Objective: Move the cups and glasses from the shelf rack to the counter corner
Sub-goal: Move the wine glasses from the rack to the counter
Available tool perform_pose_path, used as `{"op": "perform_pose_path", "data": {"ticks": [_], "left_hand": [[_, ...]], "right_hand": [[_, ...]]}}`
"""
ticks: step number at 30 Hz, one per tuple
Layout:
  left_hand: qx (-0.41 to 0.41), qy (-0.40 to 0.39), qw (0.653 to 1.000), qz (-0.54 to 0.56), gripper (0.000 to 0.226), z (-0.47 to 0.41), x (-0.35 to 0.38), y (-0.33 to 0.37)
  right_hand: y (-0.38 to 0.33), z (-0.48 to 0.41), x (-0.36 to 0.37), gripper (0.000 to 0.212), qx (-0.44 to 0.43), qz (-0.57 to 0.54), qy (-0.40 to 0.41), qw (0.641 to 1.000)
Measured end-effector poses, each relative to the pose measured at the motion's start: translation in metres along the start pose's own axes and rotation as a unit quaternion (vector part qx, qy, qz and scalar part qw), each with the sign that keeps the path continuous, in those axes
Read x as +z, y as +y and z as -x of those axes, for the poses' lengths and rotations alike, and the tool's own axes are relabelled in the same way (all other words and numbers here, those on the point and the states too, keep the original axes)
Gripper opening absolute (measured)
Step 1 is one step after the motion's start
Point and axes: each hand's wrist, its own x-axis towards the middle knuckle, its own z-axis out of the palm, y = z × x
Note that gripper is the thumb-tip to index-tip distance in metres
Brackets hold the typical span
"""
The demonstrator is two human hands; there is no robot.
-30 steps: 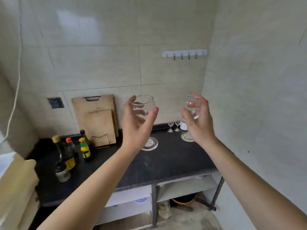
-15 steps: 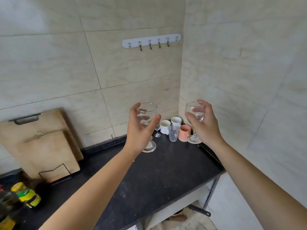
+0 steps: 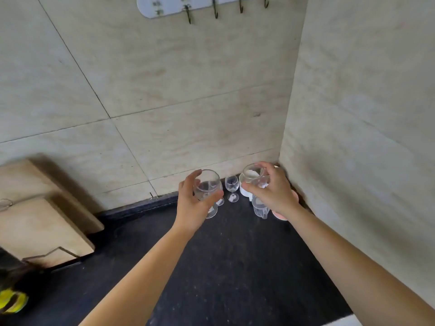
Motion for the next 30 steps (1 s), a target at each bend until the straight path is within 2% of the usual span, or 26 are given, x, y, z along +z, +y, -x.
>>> {"op": "perform_pose_path", "data": {"ticks": [2,5,8,9,12,14,24,30], "left_hand": [[-0.030,0.003,0.999,-0.012,0.075,-0.015,0.008,-0.019],[-0.079,-0.010,0.997,-0.018,0.065,-0.037,0.019,-0.048],[-0.115,-0.033,0.992,-0.036,0.063,-0.060,0.029,-0.078],[-0.127,-0.044,0.990,-0.047,0.067,-0.067,0.032,-0.088],[-0.145,-0.075,0.983,-0.084,0.071,-0.085,0.041,-0.110],[-0.148,-0.093,0.979,-0.106,0.071,-0.094,0.047,-0.121],[-0.153,-0.143,0.963,-0.172,0.084,-0.117,0.063,-0.154],[-0.147,-0.148,0.963,-0.169,0.085,-0.119,0.068,-0.159]], "right_hand": [[0.018,-0.020,0.009,0.071,0.014,0.024,-0.054,0.998],[0.042,-0.042,0.024,0.072,0.038,0.082,-0.113,0.989],[0.063,-0.057,0.041,0.054,0.055,0.148,-0.148,0.976],[0.069,-0.062,0.045,0.055,0.060,0.168,-0.161,0.971],[0.080,-0.077,0.058,0.076,0.066,0.237,-0.201,0.948],[0.086,-0.088,0.066,0.074,0.054,0.269,-0.221,0.936],[0.104,-0.105,0.085,0.065,0.004,0.416,-0.249,0.875],[0.113,-0.102,0.088,0.069,0.007,0.406,-0.251,0.879]]}}
